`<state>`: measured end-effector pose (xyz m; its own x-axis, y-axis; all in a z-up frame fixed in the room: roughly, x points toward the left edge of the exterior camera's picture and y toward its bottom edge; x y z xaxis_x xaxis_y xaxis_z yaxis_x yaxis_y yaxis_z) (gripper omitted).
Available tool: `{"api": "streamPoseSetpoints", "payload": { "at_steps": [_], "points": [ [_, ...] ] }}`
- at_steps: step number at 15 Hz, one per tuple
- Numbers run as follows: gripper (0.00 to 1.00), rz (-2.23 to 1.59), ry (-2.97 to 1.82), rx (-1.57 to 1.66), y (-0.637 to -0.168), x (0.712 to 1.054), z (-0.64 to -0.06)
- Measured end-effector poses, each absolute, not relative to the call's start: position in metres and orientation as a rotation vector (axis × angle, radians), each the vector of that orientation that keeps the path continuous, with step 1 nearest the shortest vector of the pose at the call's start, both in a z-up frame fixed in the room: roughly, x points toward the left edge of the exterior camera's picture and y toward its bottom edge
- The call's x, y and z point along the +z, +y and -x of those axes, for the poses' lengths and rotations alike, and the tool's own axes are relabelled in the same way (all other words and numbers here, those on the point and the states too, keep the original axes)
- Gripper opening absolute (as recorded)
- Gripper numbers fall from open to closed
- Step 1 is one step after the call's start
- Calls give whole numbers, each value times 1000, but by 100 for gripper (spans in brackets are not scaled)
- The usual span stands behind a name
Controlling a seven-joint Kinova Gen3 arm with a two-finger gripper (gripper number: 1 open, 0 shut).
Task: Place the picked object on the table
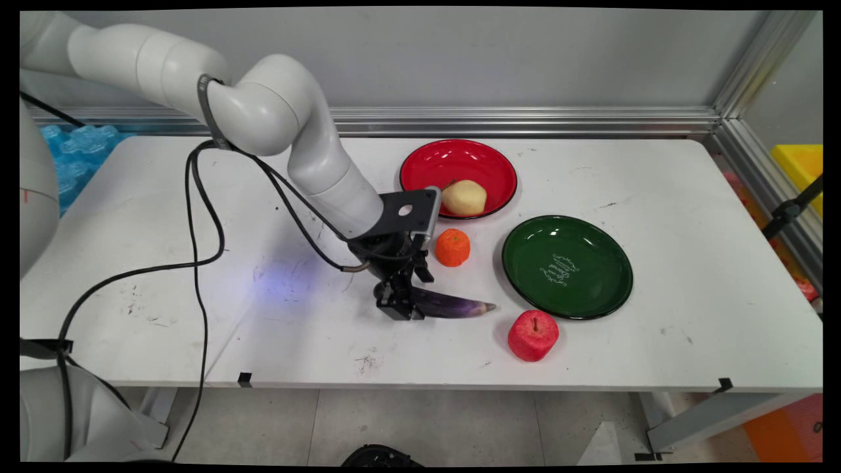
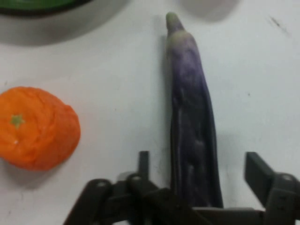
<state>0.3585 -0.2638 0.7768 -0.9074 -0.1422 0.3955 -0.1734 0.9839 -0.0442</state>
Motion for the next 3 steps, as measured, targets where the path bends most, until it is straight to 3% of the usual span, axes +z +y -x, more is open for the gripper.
{"api": "streamPoseSetpoints", "payload": {
  "at_steps": [3],
  "points": [
    [100, -214, -2718, 113, -263, 786, -366]
  ]
}}
